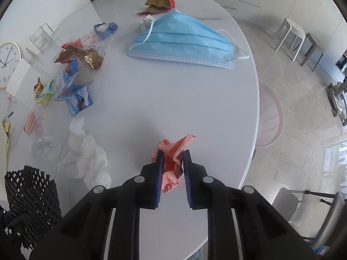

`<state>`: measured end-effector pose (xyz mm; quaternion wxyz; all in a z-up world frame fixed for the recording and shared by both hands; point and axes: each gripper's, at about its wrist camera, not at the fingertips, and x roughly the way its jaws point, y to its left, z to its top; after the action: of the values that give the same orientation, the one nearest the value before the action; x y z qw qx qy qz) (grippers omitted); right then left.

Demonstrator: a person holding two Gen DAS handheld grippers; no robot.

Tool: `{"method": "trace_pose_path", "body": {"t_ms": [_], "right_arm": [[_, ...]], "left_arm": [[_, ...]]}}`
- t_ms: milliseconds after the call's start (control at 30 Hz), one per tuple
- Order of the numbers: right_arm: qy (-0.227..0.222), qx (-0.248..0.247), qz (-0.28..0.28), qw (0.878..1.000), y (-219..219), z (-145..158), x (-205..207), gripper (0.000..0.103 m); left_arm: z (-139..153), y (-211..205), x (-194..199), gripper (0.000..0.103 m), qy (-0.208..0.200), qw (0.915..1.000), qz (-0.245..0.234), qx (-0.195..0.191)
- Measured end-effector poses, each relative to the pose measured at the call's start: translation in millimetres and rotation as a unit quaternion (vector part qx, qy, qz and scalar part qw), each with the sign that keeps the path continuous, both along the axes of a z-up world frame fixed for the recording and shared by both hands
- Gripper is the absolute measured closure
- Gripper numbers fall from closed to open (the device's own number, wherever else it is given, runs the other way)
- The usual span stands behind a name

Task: Collect trash
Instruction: 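Carry both items over the bin and open both tools to drop them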

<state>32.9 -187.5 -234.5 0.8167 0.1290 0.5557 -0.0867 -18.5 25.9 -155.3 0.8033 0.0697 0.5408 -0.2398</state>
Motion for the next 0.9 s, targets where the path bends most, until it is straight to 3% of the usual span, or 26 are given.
{"method": "trace_pose_path", "body": {"t_ms": [267, 500, 733, 900], "right_arm": [[-0.038, -0.003, -0.013, 0.999, -44.9, 52.5, -36.5, 0.085], [-0.059, -0.021, -0.026, 0.998, -137.3, 78.1, -55.5, 0.085], [-0.066, -0.040, 0.004, 0.997, -253.0, 87.1, -41.6, 0.084], [-0.057, -0.043, 0.038, 0.997, -305.7, 80.3, -22.1, 0.084]], "left_arm": [[27.8, -53.2, -1.0, 0.089, -0.017, 0.9990, -0.030, -0.028], [37.3, -170.3, 3.6, 0.089, -0.046, 0.9960, -0.067, -0.039], [5.5, -312.6, 41.0, 0.088, -0.004, 0.9973, -0.039, -0.063], [-28.0, -387.4, 69.7, 0.087, 0.003, 0.9988, -0.025, -0.042]]}}
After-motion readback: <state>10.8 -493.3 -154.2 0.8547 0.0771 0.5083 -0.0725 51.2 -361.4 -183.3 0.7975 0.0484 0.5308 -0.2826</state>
